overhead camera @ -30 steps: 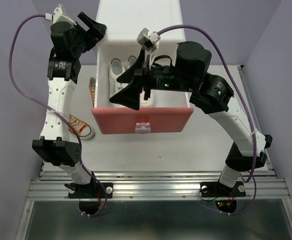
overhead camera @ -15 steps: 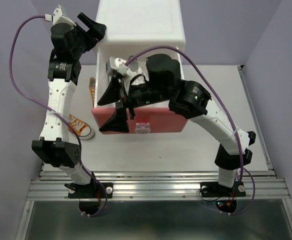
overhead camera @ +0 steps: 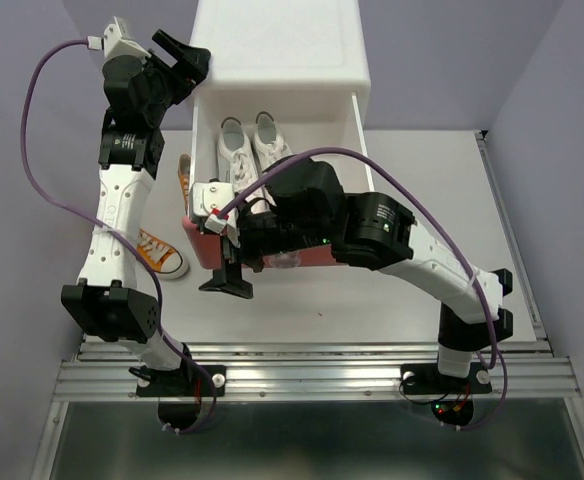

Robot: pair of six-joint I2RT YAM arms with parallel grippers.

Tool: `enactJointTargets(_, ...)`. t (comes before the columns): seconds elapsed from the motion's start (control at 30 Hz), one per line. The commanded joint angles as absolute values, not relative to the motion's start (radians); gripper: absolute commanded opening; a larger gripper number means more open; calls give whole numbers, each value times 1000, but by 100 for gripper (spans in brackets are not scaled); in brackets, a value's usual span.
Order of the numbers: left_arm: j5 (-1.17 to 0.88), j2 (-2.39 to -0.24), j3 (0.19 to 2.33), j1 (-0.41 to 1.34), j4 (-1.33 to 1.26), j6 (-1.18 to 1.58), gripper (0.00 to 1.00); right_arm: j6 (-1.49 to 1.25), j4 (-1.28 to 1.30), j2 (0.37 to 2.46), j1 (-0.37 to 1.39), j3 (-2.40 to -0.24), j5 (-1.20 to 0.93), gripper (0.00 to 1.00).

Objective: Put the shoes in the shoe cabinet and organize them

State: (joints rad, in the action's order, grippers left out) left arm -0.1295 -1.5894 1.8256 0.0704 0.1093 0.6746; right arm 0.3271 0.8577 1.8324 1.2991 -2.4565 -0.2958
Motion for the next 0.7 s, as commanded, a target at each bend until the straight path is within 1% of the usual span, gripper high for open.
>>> enactJointTargets(0.0, -71, -1689, 1730, 43, 509, 526, 93, 292, 940, 1809, 1302, -2427, -253, 100)
enactJointTargets(0.17, -74, -1709, 1732, 43, 495, 525, 93, 285, 982, 1767, 1302, -2323, -201, 100)
enactJointTargets(0.2, -75, -1713, 1733, 43, 494, 528, 93, 290, 982, 1766, 1302, -2309, -152, 100)
enactJointTargets(0.23, -75, -1718, 1736, 43, 495, 531, 93, 307, 989, 1778, 1302, -2307, -118, 100)
enactJointTargets(0.27, -77, -1721, 1738, 43, 494, 534, 93, 310, 1008, 1787, 1302, -2318, -30, 100)
enactJointTargets(0.37, -77, -1732, 1747, 43, 497, 534, 93, 333, 999, 1815, 1302, -2350, 87, 100)
enactJointTargets(0.47, -75, -1744, 1769, 41, 505, 529, 93, 325, 992, 1816, 1302, -2339, 132, 100)
enactJointTargets(0.57, -72, -1749, 1778, 43, 502, 529, 93, 333, 999, 1825, 1302, -2323, 231, 100)
enactJointTargets(0.67, -74, -1750, 1776, 43, 503, 531, 93, 321, 977, 1825, 1249, -2318, 264, 100)
